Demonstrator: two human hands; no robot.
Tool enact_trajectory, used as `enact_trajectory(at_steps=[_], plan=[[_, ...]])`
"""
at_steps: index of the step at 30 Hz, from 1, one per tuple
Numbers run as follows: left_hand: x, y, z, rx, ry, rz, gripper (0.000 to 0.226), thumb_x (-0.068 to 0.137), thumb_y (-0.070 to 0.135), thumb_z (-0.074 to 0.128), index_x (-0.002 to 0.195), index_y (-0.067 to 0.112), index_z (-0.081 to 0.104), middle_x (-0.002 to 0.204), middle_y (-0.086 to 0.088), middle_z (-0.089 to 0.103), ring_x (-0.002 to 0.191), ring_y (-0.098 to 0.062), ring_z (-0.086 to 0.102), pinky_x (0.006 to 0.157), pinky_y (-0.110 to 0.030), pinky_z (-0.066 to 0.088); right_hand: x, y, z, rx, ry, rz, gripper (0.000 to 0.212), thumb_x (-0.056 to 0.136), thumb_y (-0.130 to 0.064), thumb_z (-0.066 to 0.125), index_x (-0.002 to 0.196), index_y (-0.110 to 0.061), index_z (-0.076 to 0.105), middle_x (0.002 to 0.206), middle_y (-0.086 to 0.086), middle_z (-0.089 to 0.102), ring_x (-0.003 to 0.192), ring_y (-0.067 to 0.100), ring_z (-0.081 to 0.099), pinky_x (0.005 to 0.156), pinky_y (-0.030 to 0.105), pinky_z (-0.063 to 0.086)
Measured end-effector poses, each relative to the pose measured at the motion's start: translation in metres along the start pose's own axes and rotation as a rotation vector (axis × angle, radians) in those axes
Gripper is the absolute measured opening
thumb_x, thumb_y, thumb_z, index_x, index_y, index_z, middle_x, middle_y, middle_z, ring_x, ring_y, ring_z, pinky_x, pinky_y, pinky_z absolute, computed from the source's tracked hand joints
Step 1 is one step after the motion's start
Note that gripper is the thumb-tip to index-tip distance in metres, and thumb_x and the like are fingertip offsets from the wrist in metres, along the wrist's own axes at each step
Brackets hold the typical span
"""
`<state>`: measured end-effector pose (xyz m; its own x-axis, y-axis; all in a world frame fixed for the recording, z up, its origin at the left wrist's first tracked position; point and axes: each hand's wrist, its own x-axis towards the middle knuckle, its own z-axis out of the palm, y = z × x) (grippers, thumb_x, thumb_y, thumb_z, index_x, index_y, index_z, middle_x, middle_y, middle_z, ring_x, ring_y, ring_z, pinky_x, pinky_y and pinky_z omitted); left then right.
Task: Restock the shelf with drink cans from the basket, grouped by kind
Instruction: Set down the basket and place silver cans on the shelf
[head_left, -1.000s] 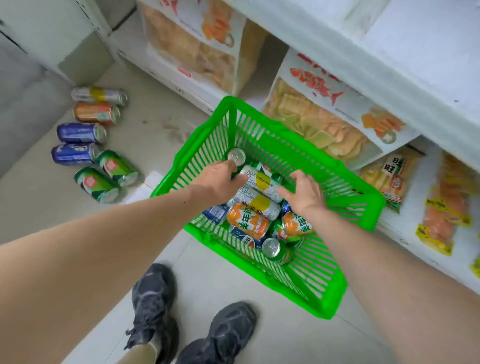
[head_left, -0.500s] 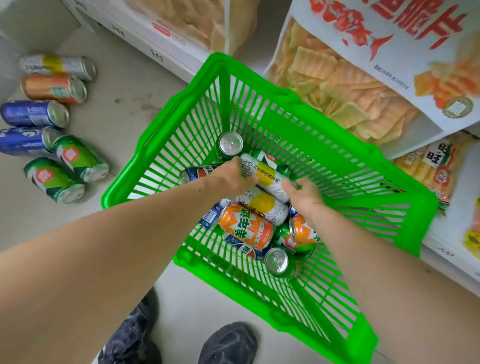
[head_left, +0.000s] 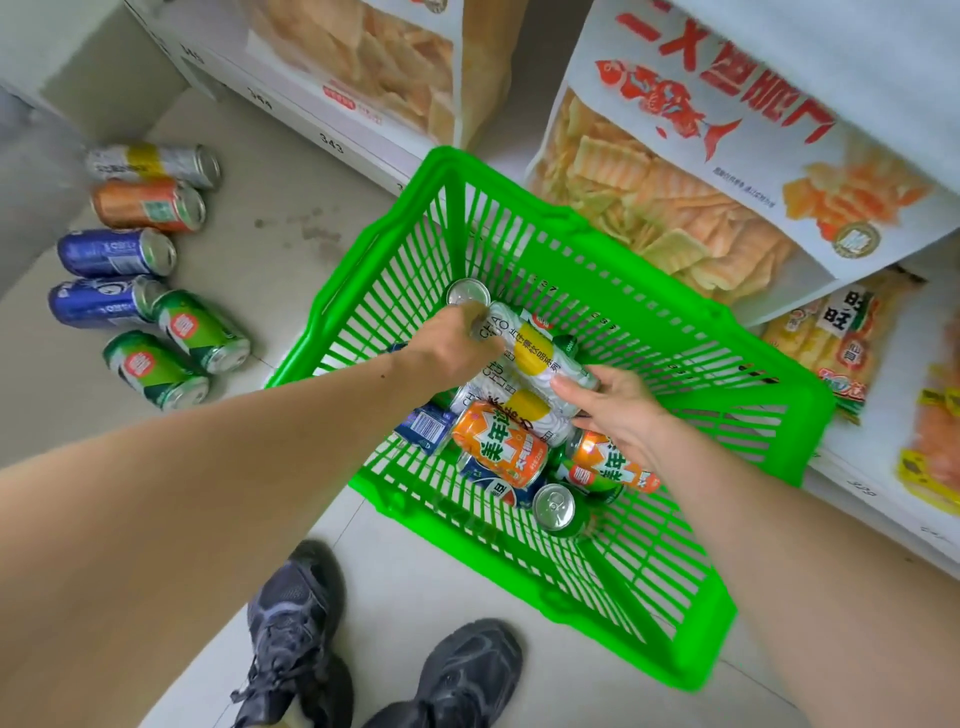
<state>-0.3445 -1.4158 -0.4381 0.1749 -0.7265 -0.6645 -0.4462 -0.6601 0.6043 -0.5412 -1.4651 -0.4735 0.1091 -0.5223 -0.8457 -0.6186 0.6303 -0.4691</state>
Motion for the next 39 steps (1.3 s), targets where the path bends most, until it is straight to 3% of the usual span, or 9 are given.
enact_trajectory(at_steps=[3, 9, 14, 17, 21, 24, 27, 31, 39], plan=[[-0.027, 0.015, -0.024, -0.064, 0.07, 0.017, 0.045, 0.094, 0.03, 0.058, 0.134, 0.016, 0.047, 0.134, -0.001, 0.051, 0.11, -0.019, 0.055, 0.093, -0.027, 0.043, -0.037, -0.018, -0.005, 0.0, -0.08, -0.016, 0.062, 0.074, -0.016, 0.079, 0.13, -0.011, 0.052, 0.115, 0.007, 0.064, 0.098, 0.021, 0.068, 0.093, 0.037, 0.055], [-0.085, 0.065, -0.084, -0.139, 0.202, 0.112, 0.026, 0.085, 0.028, 0.069, 0.104, 0.018, 0.055, 0.11, -0.006, 0.058, 0.092, -0.023, 0.061, 0.076, -0.029, 0.047, -0.127, -0.066, -0.007, -0.073, -0.106, -0.134, 0.043, 0.072, -0.006, 0.084, 0.098, -0.016, 0.052, 0.109, 0.013, 0.067, 0.086, 0.019, 0.067, 0.065, 0.027, 0.056], [-0.147, 0.112, -0.146, -0.251, 0.212, 0.172, 0.027, 0.081, 0.029, 0.072, 0.087, 0.025, 0.046, 0.098, -0.007, 0.054, 0.08, -0.023, 0.056, 0.075, -0.035, 0.048, -0.206, -0.117, -0.013, -0.062, -0.055, -0.252, 0.054, 0.066, -0.015, 0.089, 0.107, -0.014, 0.054, 0.111, 0.007, 0.068, 0.099, 0.022, 0.066, 0.09, 0.04, 0.053], [-0.188, 0.141, -0.187, -0.366, 0.128, 0.218, 0.028, 0.085, 0.018, 0.07, 0.101, 0.018, 0.046, 0.089, -0.008, 0.055, 0.075, -0.02, 0.054, 0.07, -0.038, 0.051, -0.259, -0.15, -0.016, -0.045, -0.043, -0.321, 0.058, 0.069, -0.017, 0.088, 0.114, -0.011, 0.053, 0.111, 0.001, 0.064, 0.094, 0.013, 0.063, 0.082, 0.029, 0.049], [-0.239, 0.184, -0.24, -0.466, 0.016, 0.186, 0.053, 0.084, 0.013, 0.072, 0.128, 0.013, 0.041, 0.113, -0.015, 0.061, 0.098, -0.027, 0.065, 0.085, -0.046, 0.057, -0.321, -0.187, -0.021, -0.033, 0.011, -0.414, 0.059, 0.067, -0.016, 0.089, 0.113, -0.014, 0.052, 0.105, -0.007, 0.06, 0.09, 0.008, 0.061, 0.078, 0.025, 0.047], [-0.275, 0.213, -0.275, -0.438, -0.012, 0.21, 0.055, 0.084, 0.015, 0.072, 0.129, 0.011, 0.041, 0.122, -0.016, 0.058, 0.102, -0.029, 0.066, 0.081, -0.044, 0.058, -0.364, -0.214, -0.024, -0.064, 0.016, -0.49, 0.058, 0.067, -0.018, 0.089, 0.111, -0.025, 0.051, 0.104, -0.016, 0.058, 0.093, 0.004, 0.061, 0.089, 0.029, 0.048], [-0.314, 0.243, -0.305, -0.43, -0.023, 0.263, 0.058, 0.083, 0.01, 0.072, 0.131, 0.01, 0.04, 0.119, -0.015, 0.057, 0.097, -0.029, 0.065, 0.08, -0.044, 0.059, -0.407, -0.242, -0.027, -0.115, -0.031, -0.559, 0.057, 0.07, -0.018, 0.087, 0.116, -0.026, 0.055, 0.101, -0.019, 0.059, 0.088, 0.0, 0.06, 0.085, 0.023, 0.047], [-0.363, 0.278, -0.341, -0.37, -0.053, 0.344, 0.055, 0.079, 0.007, 0.076, 0.122, 0.015, 0.044, 0.121, -0.017, 0.057, 0.098, -0.032, 0.066, 0.079, -0.048, 0.058, -0.46, -0.277, -0.035, -0.174, -0.079, -0.616, 0.051, 0.072, -0.026, 0.086, 0.115, -0.021, 0.059, 0.104, -0.01, 0.066, 0.091, 0.004, 0.063, 0.082, 0.021, 0.048], [-0.457, 0.355, -0.389, -0.121, -0.076, 0.51, 0.067, 0.072, 0.009, 0.082, 0.128, 0.016, 0.045, 0.124, -0.012, 0.06, 0.081, -0.014, 0.065, 0.075, -0.032, 0.056, -0.552, -0.333, -0.071, -0.275, -0.138, -0.748, 0.051, 0.067, -0.024, 0.089, 0.111, -0.018, 0.063, 0.104, -0.001, 0.072, 0.093, 0.013, 0.067, 0.083, 0.029, 0.055]])
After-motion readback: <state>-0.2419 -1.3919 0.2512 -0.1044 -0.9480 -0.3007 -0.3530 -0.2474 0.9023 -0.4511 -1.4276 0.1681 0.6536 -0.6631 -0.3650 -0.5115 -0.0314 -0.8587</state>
